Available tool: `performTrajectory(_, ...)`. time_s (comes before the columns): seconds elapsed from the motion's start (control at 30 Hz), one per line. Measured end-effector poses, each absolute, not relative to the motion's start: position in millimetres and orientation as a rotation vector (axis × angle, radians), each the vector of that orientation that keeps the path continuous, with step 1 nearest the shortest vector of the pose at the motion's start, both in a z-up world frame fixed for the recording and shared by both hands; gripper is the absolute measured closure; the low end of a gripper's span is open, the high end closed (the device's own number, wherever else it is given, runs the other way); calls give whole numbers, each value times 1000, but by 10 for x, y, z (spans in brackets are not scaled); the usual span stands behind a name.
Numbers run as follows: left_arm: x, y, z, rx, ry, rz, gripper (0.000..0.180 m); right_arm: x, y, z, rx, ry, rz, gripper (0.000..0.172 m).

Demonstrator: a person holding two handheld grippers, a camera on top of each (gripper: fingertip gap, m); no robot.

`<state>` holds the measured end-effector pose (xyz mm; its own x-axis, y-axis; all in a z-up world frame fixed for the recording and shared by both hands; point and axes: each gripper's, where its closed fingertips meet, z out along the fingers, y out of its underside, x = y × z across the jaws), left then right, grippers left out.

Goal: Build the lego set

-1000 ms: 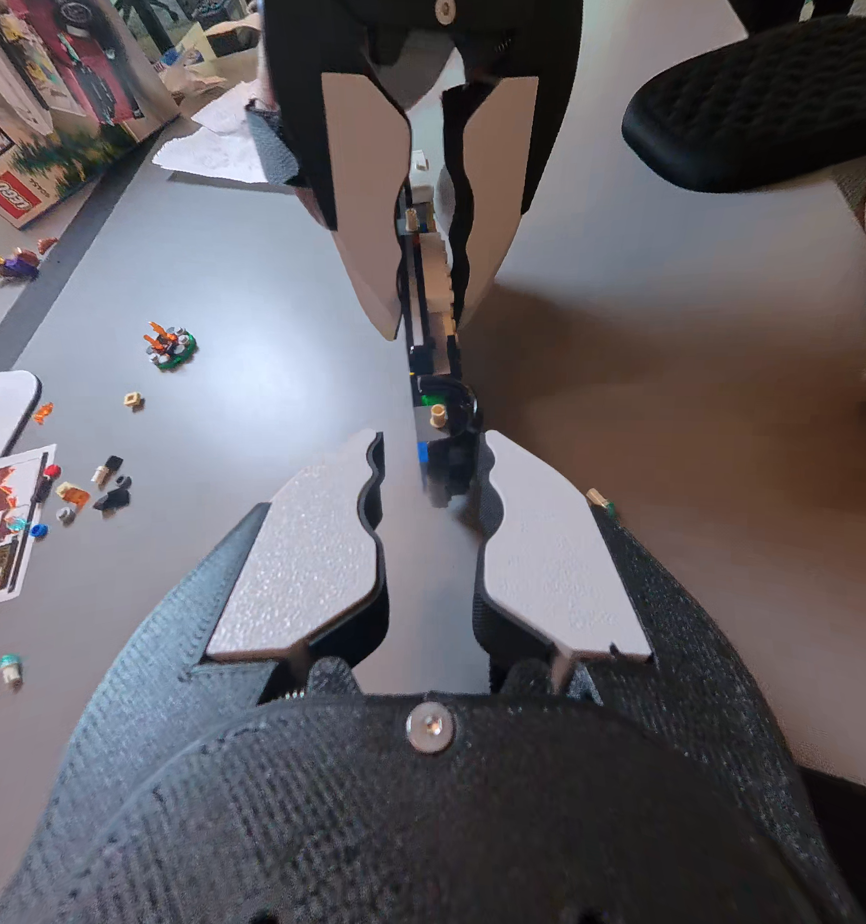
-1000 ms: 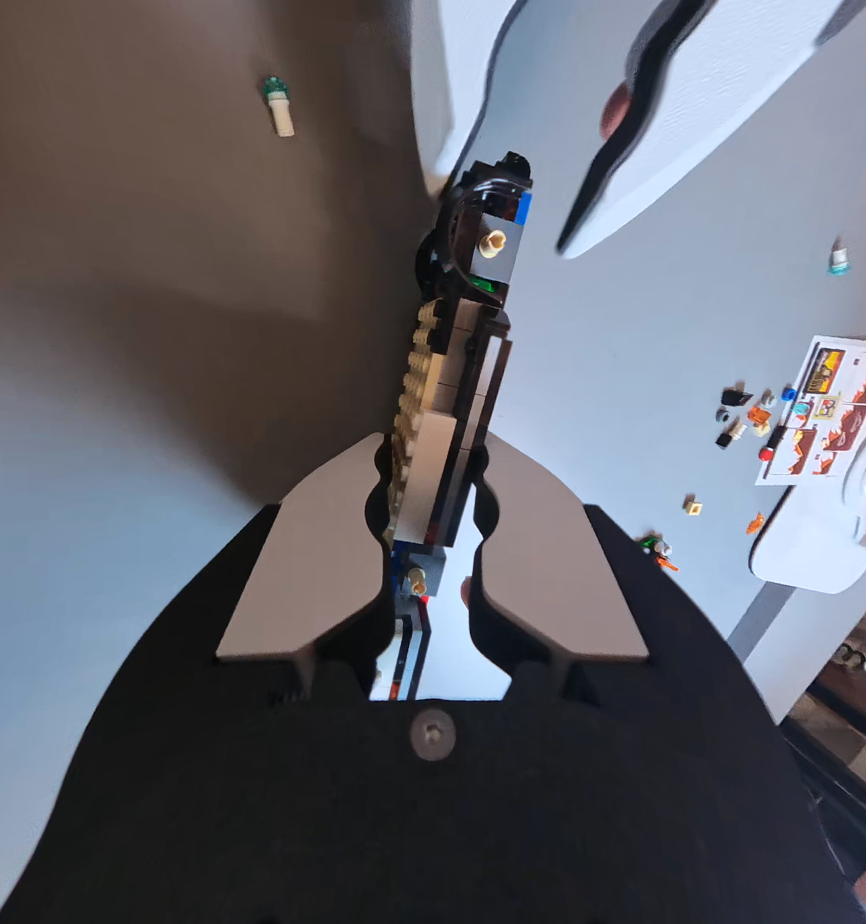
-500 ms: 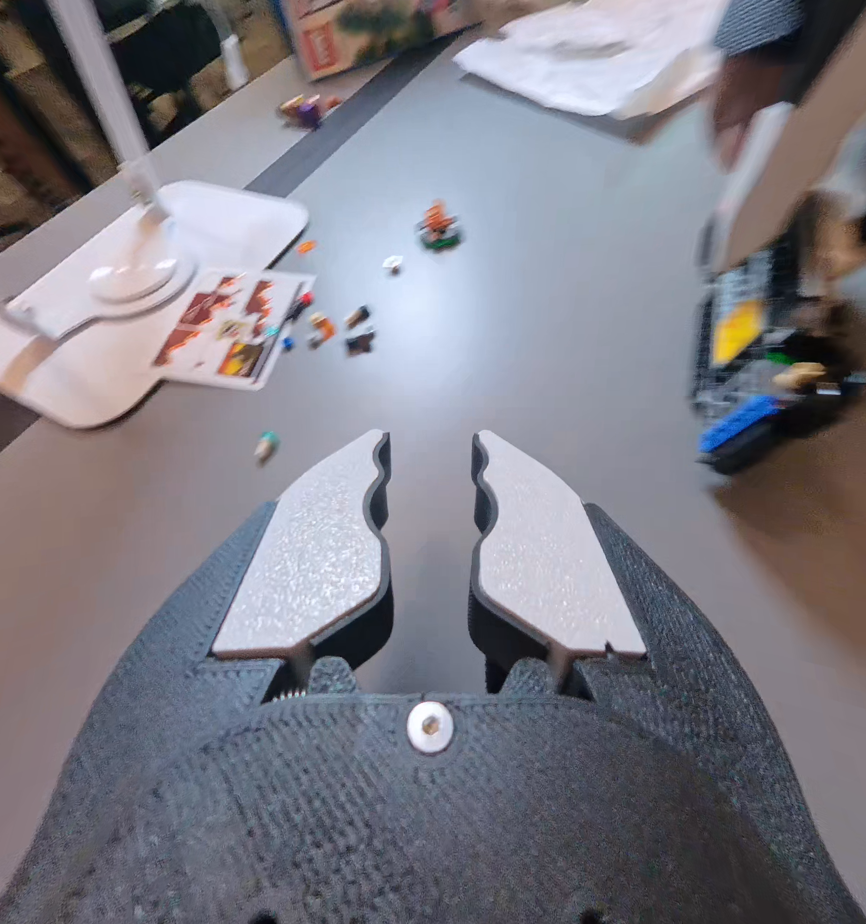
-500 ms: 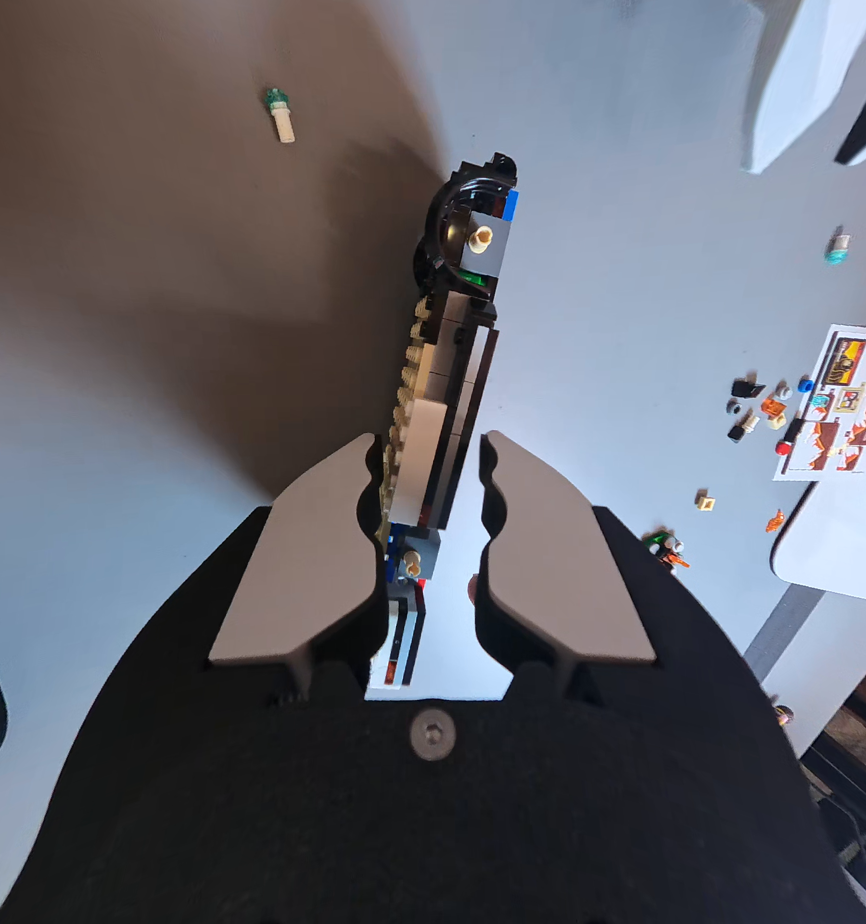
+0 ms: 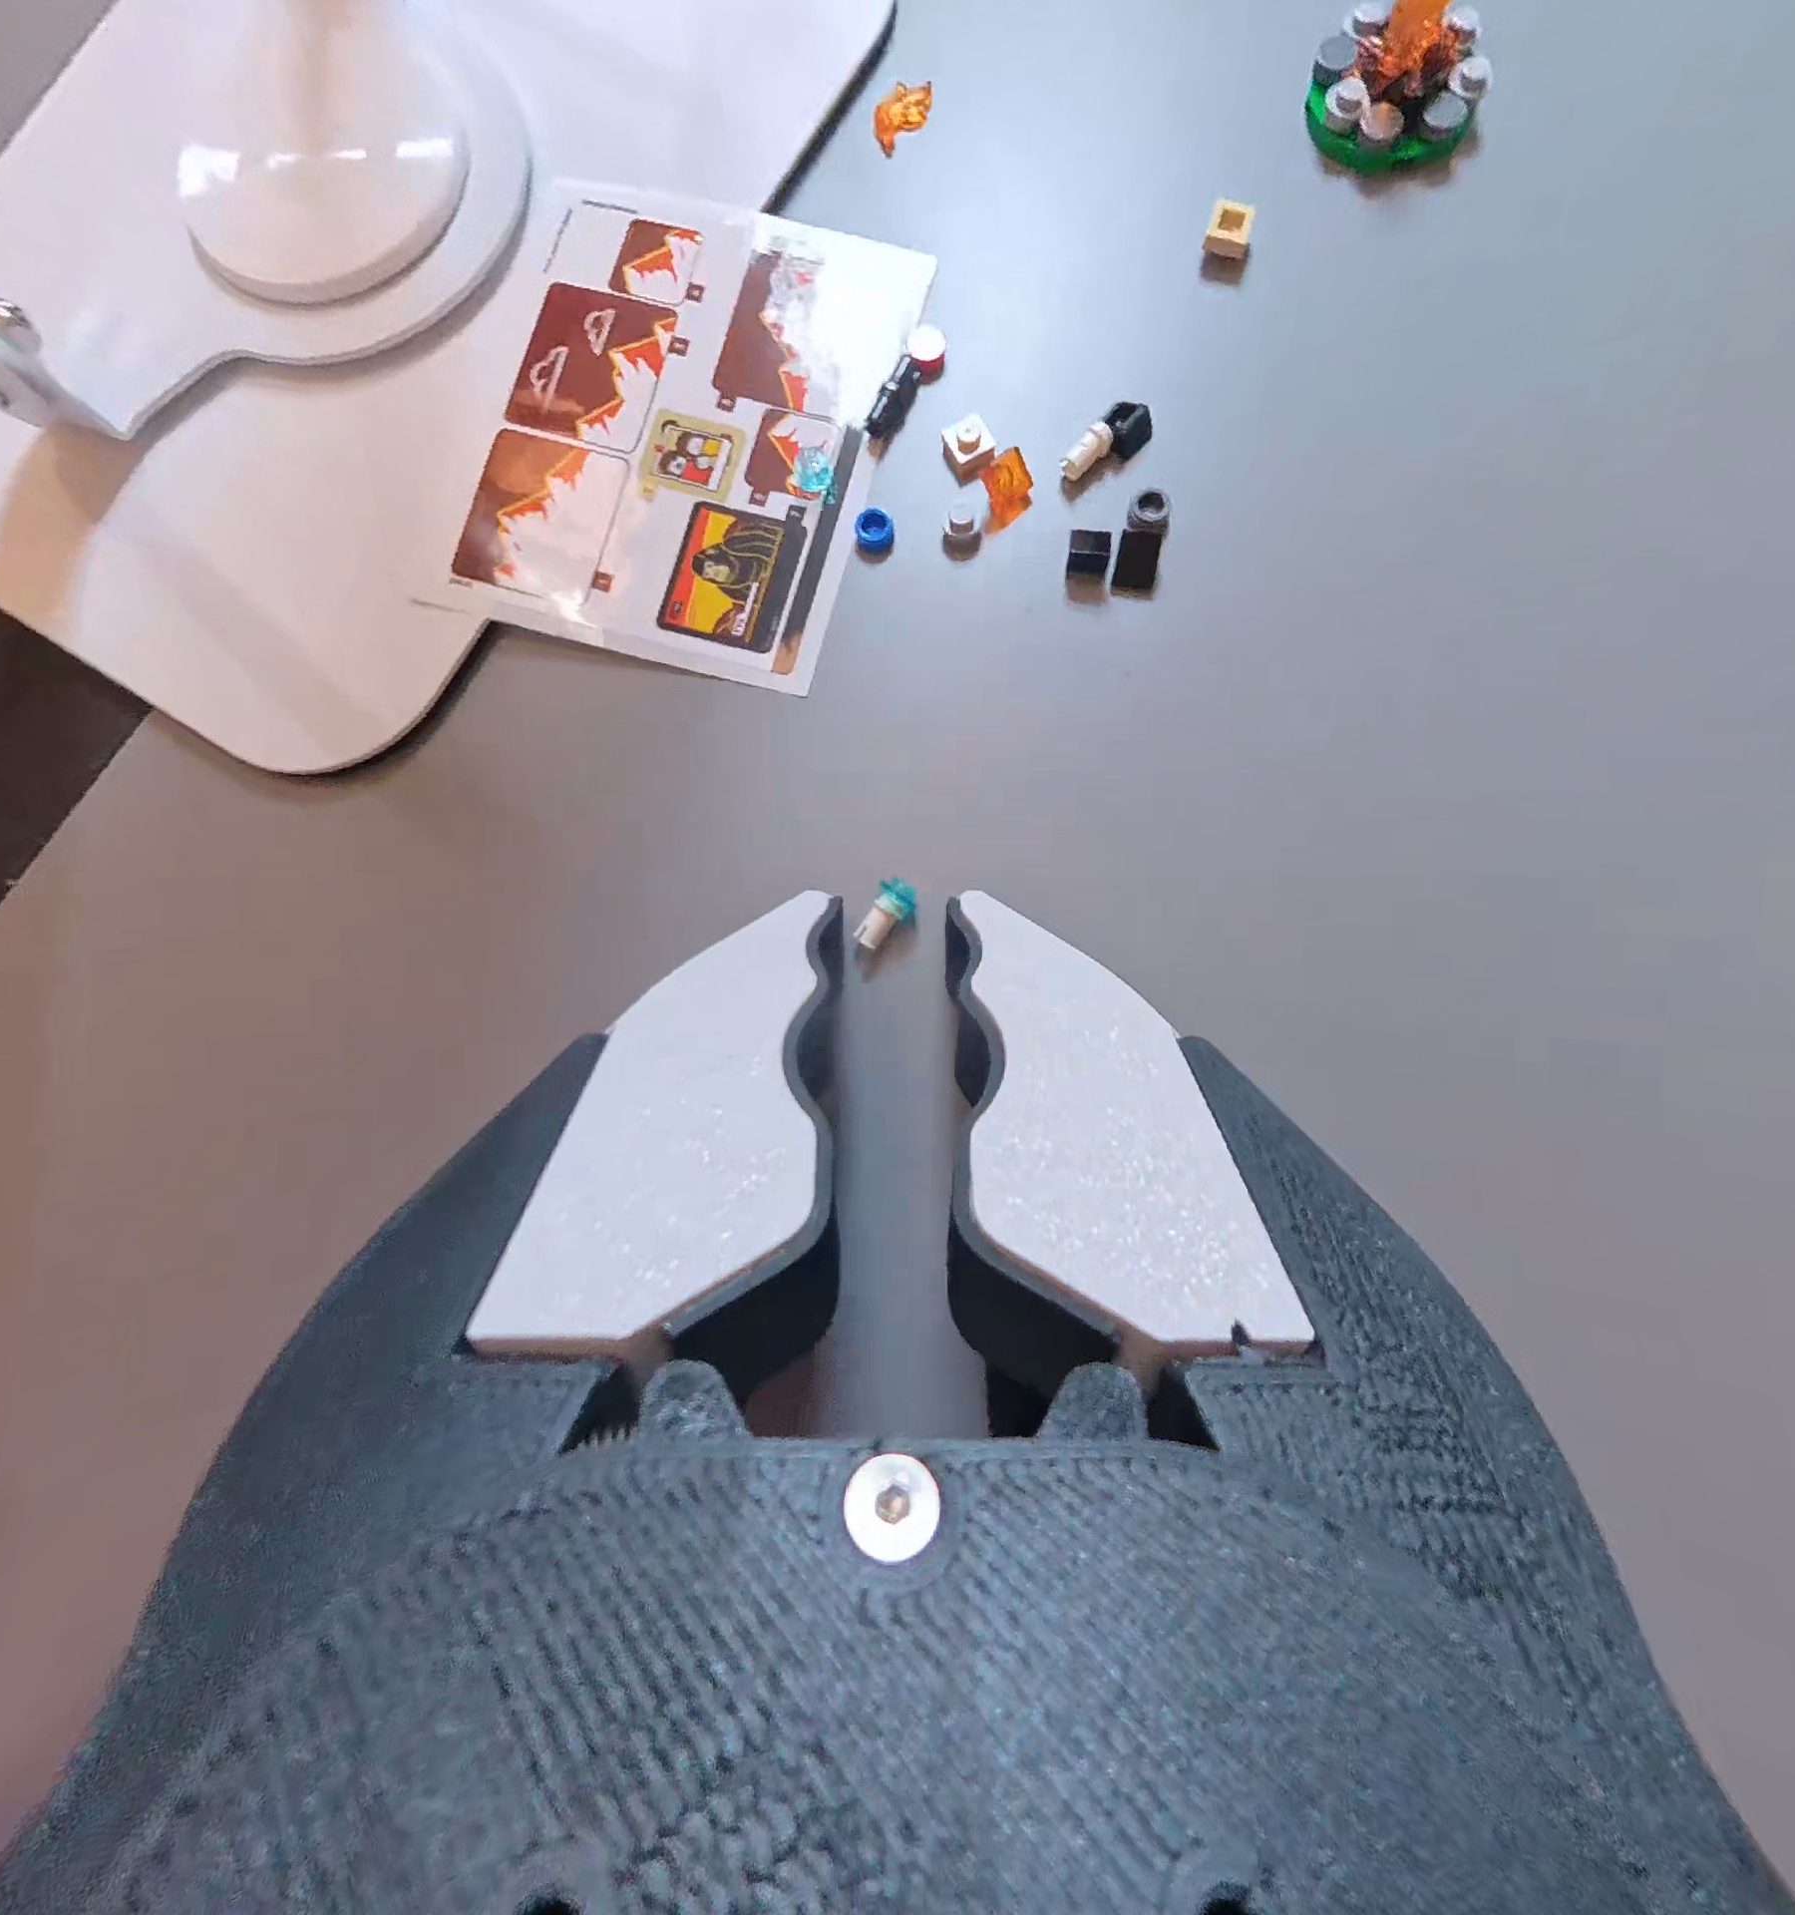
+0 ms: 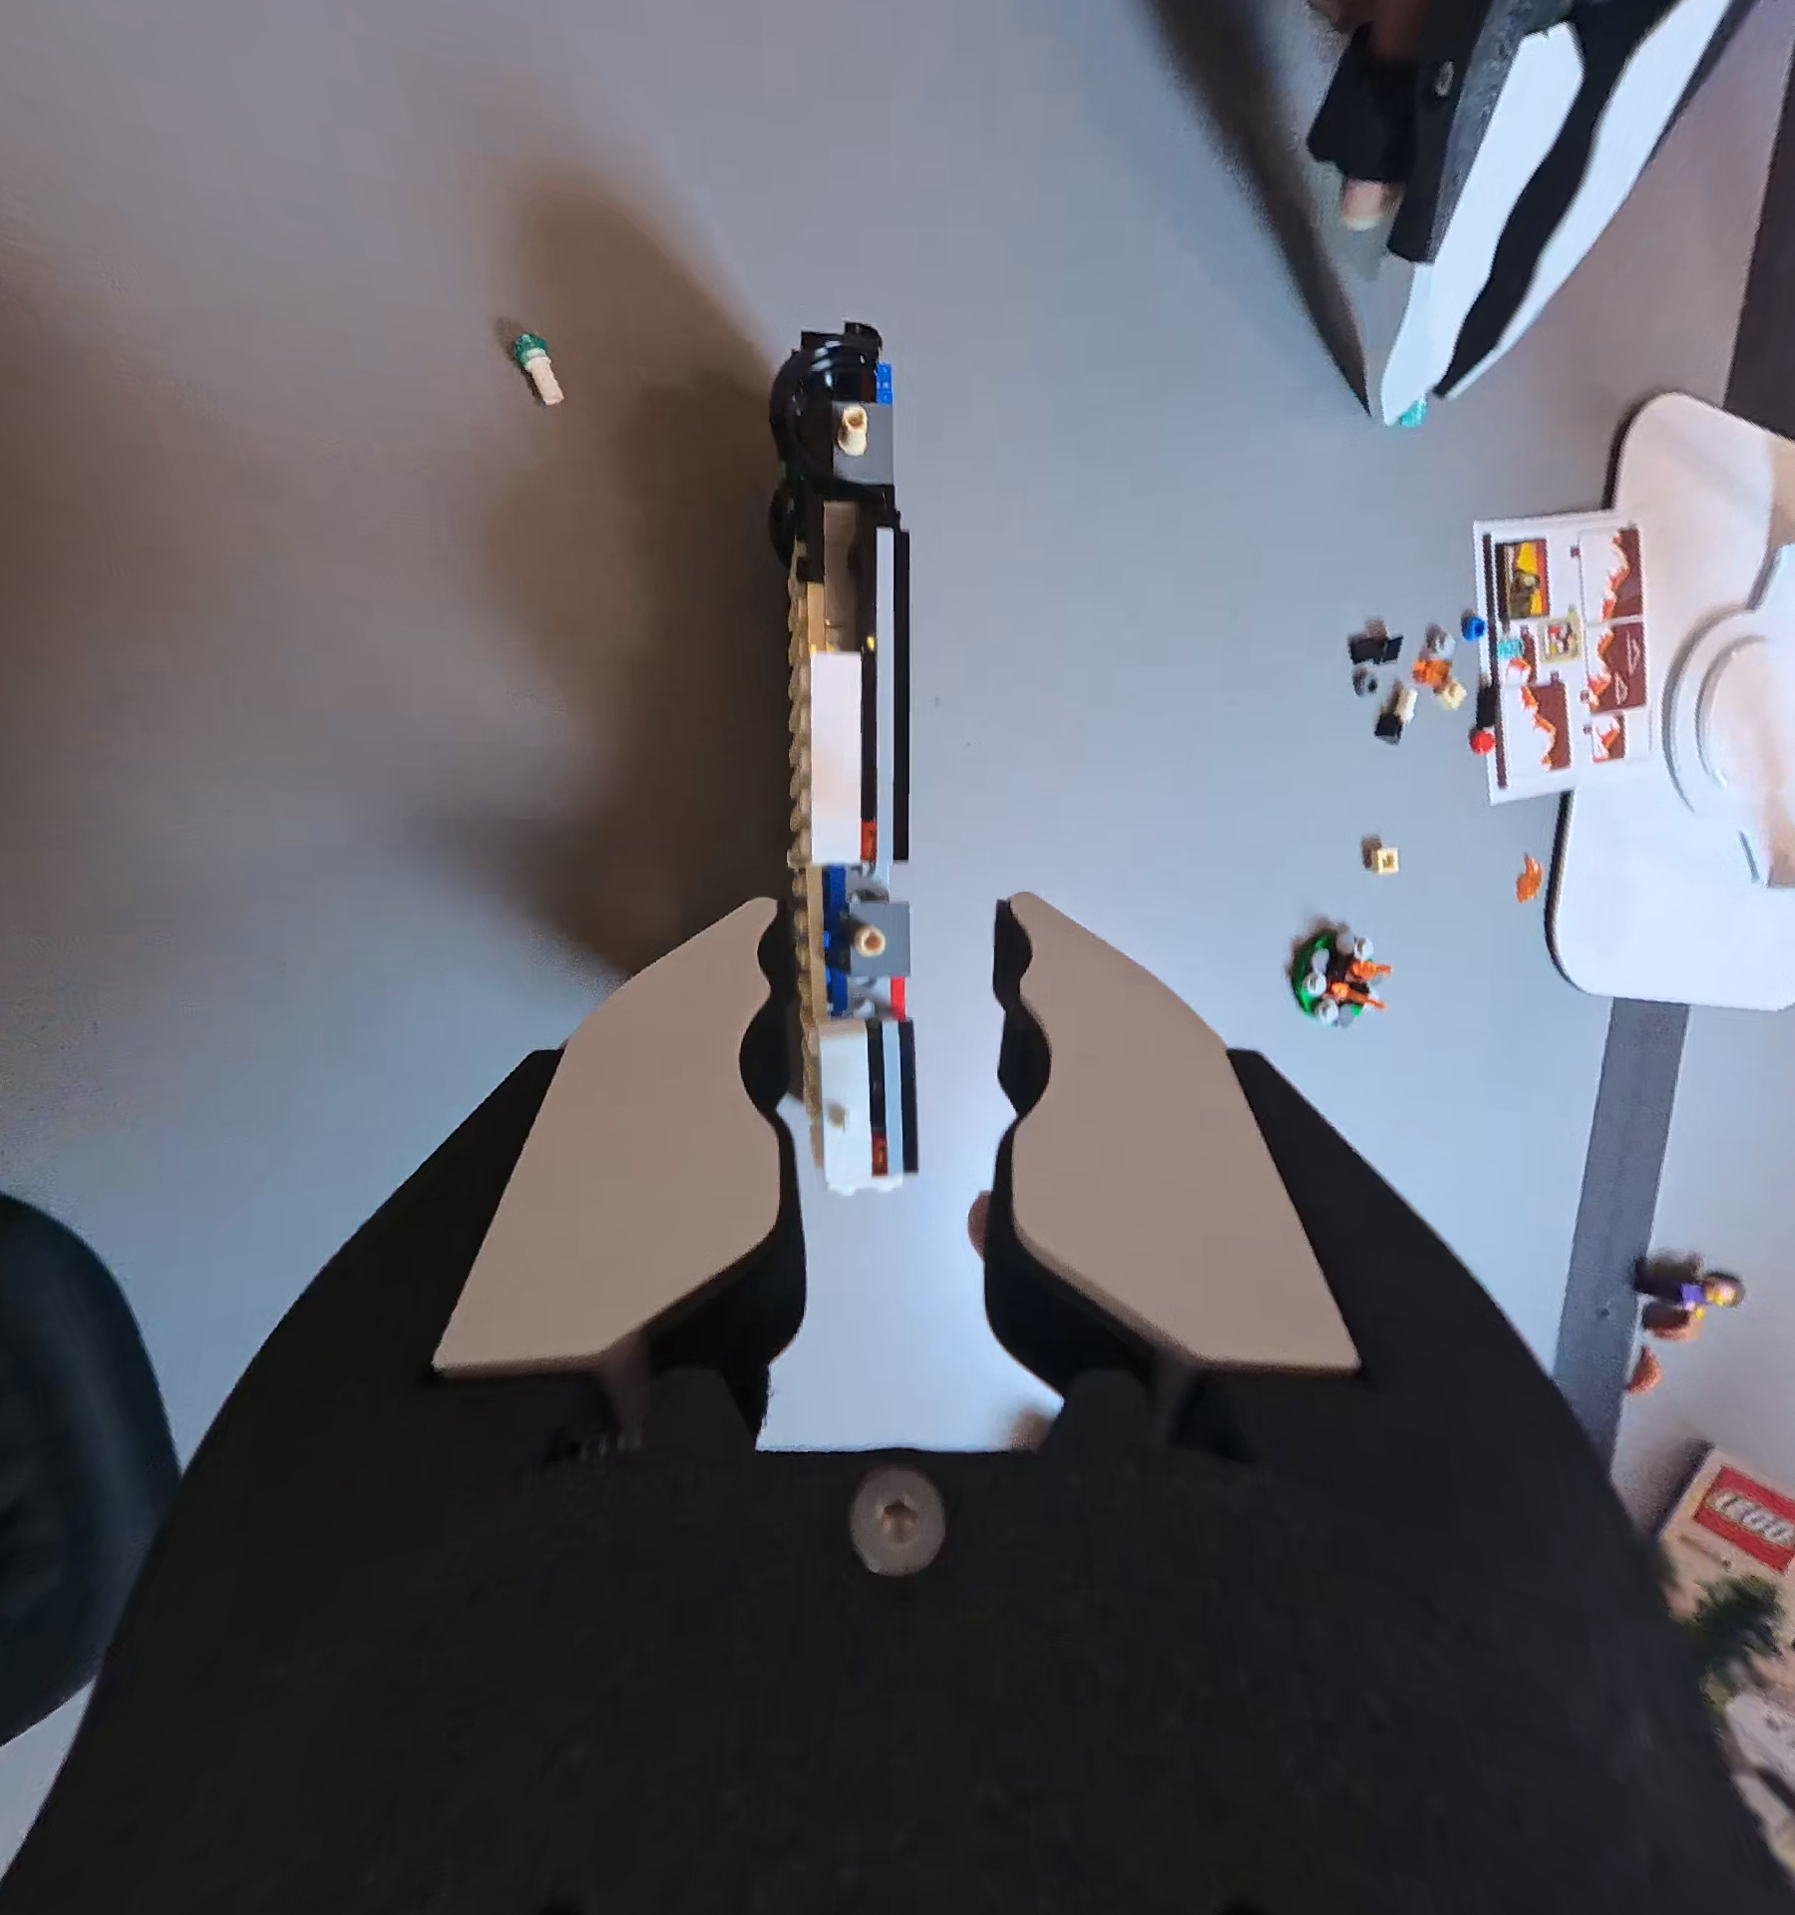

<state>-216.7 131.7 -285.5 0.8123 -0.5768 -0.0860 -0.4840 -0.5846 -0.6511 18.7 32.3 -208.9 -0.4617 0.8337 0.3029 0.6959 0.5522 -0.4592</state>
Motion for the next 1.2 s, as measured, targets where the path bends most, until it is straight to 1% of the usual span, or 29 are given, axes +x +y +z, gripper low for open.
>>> performTrajectory(0.07, -2149, 1301, -2861, -2331, 822, -177, 167, 256, 366, -2077, -1256, -2266, 374, 135)
performTrajectory(0.13, -2111, 1254, -2871, -2372, 841, -229, 176, 292, 393, -2056, -1269, -2239, 385, 135)
performTrajectory(0.23, -2052, 1147, -2873, -2393, 872, -292, 176, 264, 401, -1986, -1272, -2187, 427, 136)
performTrajectory(0.3, -1870, 1018, -2816, -2309, 887, -411, 176, 187, 391, -1896, -1256, -2125, 479, 138)
performTrajectory(0.37, -1605, 833, -2628, -2153, 858, -575, 176, 75, 389, -1791, -1237, -2049, 539, 141)
performTrajectory(0.53, -977, 133, -1946, -1721, 823, -951, 176, -365, 222, -1538, -1111, -1917, 707, 153)
performTrajectory(0.67, -784, -165, -1671, -1589, 811, -1065, 176, -693, -118, -1548, -971, -2005, 773, 155)
performTrajectory(0.8, -753, -279, -1634, -1557, 854, -1059, 176, -839, -330, -1606, -917, -2095, 790, 155)
performTrajectory(0.93, -759, -329, -1631, -1543, 878, -1068, 176, -876, -373, -1630, -912, -2130, 766, 160)
performTrajectory(1.13, -758, -370, -1634, -1532, 886, -1102, 176, -865, -404, -1640, -916, -2166, 762, 162)
performTrajectory(1.17, -761, -373, -1634, -1529, 883, -1109, 175, -861, -401, -1641, -918, -2169, 760, 164)
performTrajectory(1.2, -769, -375, -1628, -1524, 878, -1117, 170, -854, -391, -1647, -924, -2173, 756, 164)
